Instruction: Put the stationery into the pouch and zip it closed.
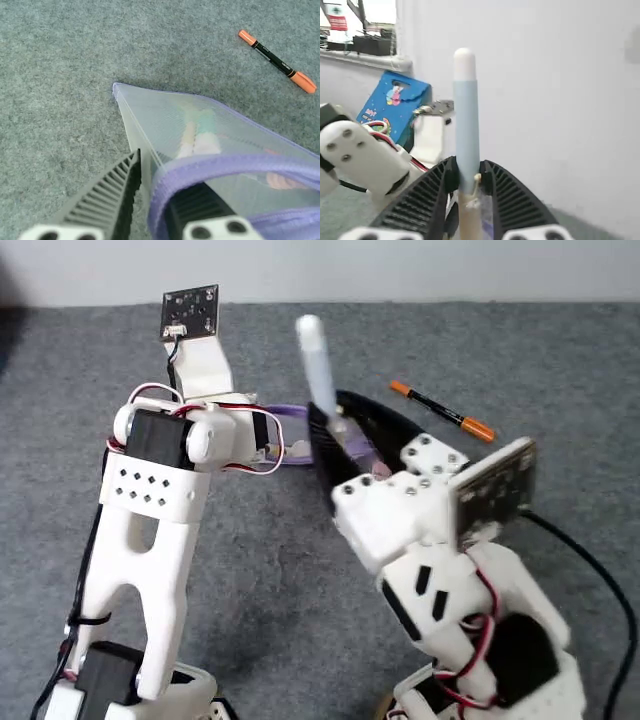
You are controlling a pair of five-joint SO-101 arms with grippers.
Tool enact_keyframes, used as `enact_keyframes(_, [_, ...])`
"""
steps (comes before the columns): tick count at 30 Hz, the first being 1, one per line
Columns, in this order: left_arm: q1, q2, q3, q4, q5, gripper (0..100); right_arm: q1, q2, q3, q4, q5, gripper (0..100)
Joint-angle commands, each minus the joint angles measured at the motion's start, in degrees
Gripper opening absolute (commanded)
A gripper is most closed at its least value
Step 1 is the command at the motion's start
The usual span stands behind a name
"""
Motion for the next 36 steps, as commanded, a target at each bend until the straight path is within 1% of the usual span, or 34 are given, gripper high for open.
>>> enact_keyframes(1, [0.5,-0.2,-0.5,-1.9,0.4,3,-1.0,-0.7,3.6,-10.2,3.9,0.8])
enact_keyframes(9, [0.8,-0.2,-0.5,-2.0,0.4,3,-0.6,0.5,16.7,-29.7,4.2,0.8])
enact_keyframes(12, [0.8,-0.2,-0.5,-2.0,0.4,3,2.5,3.6,18.9,-35.6,4.0,0.8])
enact_keyframes(14, [0.8,-0.1,-0.5,-2.2,0.4,3,4.6,6.7,19.2,-37.7,3.9,0.8])
enact_keyframes(19, [0.8,-0.1,-0.5,-3.3,0.4,3,9.2,11.6,19.3,-38.0,3.7,0.8])
enact_keyframes(32, [0.5,-0.1,-0.5,-3.3,0.4,3,9.5,11.6,27.4,-37.8,4.2,0.9])
enact_keyframes(34, [0.6,-0.1,-0.5,-3.3,0.4,3,9.5,11.6,28.1,-34.2,6.8,1.8])
enact_keyframes(36, [0.7,-0.1,-0.5,-3.3,0.4,3,9.5,11.6,27.9,-27.6,11.0,8.4])
